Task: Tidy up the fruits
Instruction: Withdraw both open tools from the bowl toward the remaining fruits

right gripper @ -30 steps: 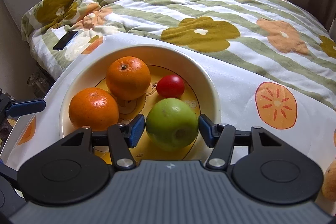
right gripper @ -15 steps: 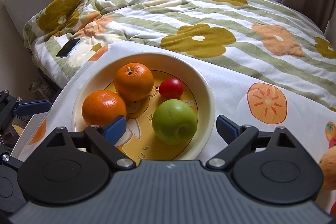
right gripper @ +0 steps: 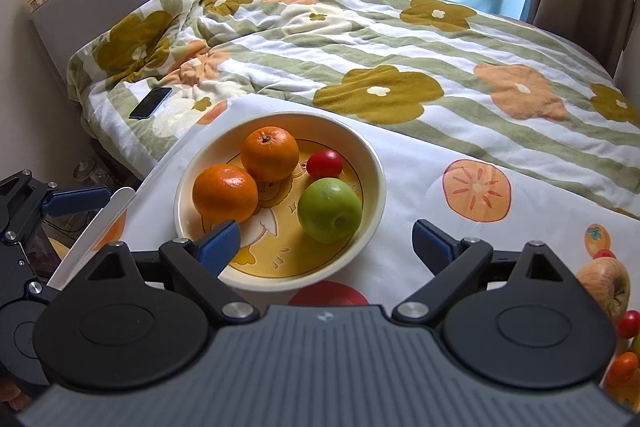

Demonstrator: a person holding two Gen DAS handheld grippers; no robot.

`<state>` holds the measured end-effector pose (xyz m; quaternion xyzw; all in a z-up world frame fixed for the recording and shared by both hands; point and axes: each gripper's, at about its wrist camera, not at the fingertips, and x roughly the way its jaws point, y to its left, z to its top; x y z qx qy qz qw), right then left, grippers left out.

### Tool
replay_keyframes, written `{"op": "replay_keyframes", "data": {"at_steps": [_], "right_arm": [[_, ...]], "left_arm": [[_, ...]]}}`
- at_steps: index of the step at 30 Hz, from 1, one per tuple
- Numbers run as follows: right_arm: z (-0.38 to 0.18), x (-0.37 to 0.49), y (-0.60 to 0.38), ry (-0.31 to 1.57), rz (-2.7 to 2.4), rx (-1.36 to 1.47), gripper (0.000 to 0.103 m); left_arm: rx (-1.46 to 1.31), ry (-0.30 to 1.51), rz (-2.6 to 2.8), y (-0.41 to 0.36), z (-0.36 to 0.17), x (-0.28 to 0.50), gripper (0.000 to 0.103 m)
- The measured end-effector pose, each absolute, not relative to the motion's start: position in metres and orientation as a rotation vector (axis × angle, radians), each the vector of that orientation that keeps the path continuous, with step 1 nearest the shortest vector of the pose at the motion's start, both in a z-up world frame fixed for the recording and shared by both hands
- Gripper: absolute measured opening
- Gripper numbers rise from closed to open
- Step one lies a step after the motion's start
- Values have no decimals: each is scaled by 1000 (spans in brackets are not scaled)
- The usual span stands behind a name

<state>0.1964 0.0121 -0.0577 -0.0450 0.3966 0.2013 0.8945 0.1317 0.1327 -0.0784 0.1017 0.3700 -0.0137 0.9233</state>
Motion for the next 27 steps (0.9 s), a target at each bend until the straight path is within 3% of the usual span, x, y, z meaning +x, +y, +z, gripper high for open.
{"op": "replay_keyframes", "data": {"at_steps": [13,27], "right_arm": [[-14,128,-81,773,336,-63,103],[-35,73,-202,785,61,93,103]], "left_arm": [[247,689,-93,60,-50,82,100],[268,662,-268,-25,-63,82,99]]}}
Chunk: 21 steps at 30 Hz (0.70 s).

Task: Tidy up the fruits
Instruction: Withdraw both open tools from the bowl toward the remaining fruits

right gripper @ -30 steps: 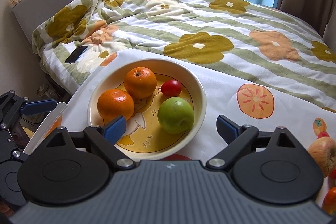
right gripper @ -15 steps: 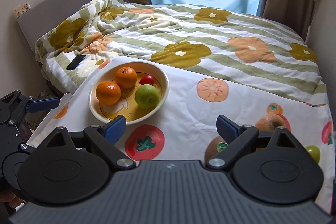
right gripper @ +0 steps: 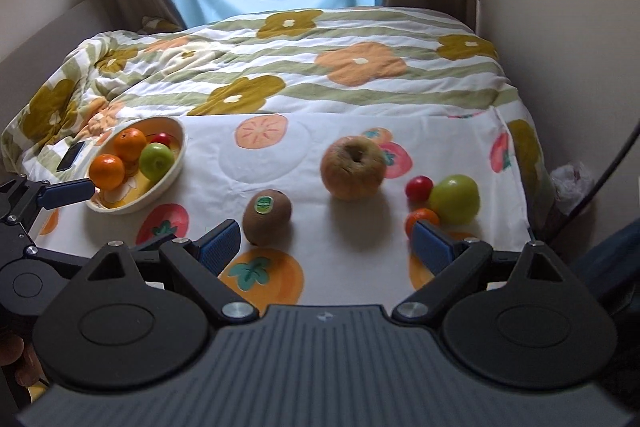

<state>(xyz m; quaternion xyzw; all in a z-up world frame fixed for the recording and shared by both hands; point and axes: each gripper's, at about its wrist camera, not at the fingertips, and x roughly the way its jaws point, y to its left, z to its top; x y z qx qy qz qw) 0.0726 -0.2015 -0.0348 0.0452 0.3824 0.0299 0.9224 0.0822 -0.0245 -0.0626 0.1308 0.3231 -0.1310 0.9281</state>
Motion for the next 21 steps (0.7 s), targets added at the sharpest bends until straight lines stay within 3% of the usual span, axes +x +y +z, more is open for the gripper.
{"op": "replay_keyframes", "data": {"at_steps": [18,21], "right_arm": [[-112,53,-219,905,-172,162,103],[-116,55,-216,909,-189,171,103]], "left_arm": [[392,736,-424,-67,-124,147,91],[402,763,-448,-69,-133,156,84]]}}
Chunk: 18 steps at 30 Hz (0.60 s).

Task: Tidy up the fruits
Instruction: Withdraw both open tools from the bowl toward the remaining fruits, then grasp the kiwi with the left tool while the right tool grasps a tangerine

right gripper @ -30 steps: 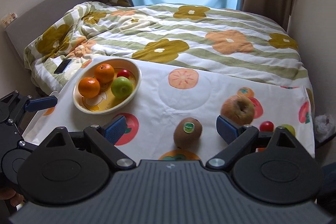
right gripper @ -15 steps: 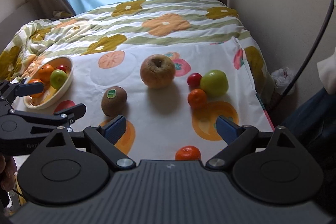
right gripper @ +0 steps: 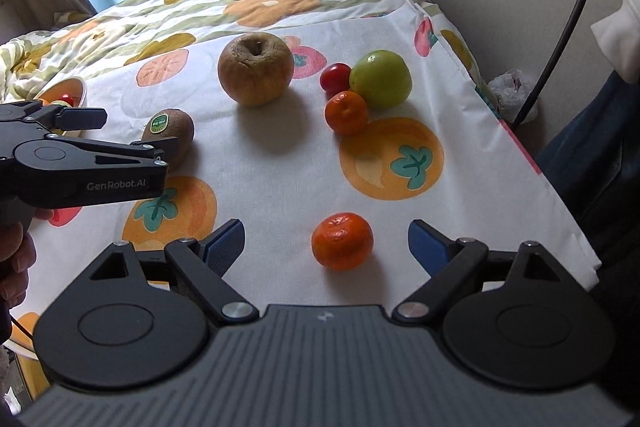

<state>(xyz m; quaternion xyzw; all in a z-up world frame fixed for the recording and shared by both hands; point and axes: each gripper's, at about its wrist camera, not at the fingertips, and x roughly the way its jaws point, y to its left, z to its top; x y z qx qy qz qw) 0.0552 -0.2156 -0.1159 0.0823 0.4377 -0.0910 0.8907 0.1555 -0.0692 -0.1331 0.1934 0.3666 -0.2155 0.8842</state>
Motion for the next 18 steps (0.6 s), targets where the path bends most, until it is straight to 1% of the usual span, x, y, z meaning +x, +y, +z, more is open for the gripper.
{"op": "replay_keyframes", "data": {"at_steps": [2,6,9,12,15,16,18], "right_arm": [[-119,57,-214,912,-204,162,103],[-122,61,-212,917,-223,147,103],[-125,62,-213,922,-238,153,102],[-130,65,-213,935,-248,160,98],[-133,67,-213,946,-250,164,92],[-133,68,-212,949,-250,163,91],[-135,68,-211,956,-253,159,88]], "left_arm": [[410,771,-458,-71,-138,158,82],[418,785,-474,-72,-146,165,80],[424,800,-488,-75,-152,169,76],[423,812,-499,-76,-155,173,71],[424,823,-506,-76,-158,175,62],[423,826,-508,-76,-158,175,57],[419,825,-509,-75,-158,176,56]]}}
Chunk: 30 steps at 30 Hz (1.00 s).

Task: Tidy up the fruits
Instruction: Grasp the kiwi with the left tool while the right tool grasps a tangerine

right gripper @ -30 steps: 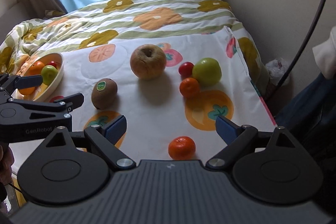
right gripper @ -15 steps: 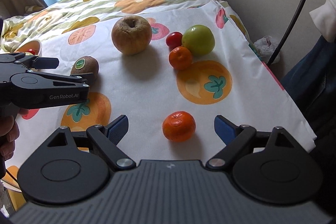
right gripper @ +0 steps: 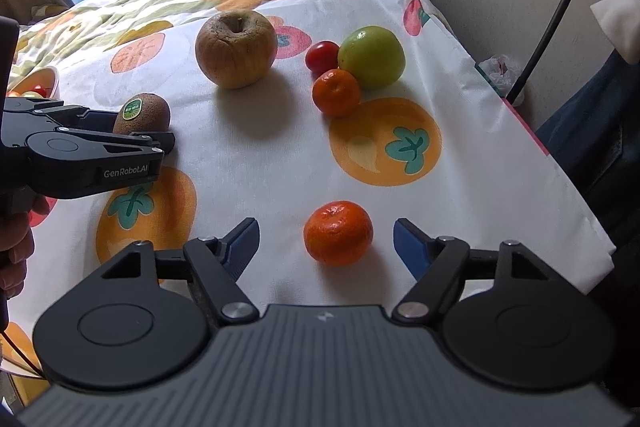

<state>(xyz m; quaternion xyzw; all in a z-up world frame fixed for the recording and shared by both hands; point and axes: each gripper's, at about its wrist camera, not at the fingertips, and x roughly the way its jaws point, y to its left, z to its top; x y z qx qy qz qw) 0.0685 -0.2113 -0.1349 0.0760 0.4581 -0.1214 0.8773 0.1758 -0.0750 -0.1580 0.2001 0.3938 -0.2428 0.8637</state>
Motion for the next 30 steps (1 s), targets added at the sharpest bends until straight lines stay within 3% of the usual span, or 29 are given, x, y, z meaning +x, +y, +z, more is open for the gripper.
{"op": "replay_keyframes", "data": {"at_steps": [12,15,19,30], "right_arm": [[-143,74,-212,991,-280,160,75],[-144,74,-213,993,-282,163,70],[-144,75,-214,992,-279,152,55],[-133,71,-218,975,-224,150,54]], "left_arm": [[426,827,-516,-72,-157,172,52],[421,831,-509,-69,-156,169,52],[412,831,-482,-67,-156,165,52],[354,815,-408,-58,-137,140,52]]}}
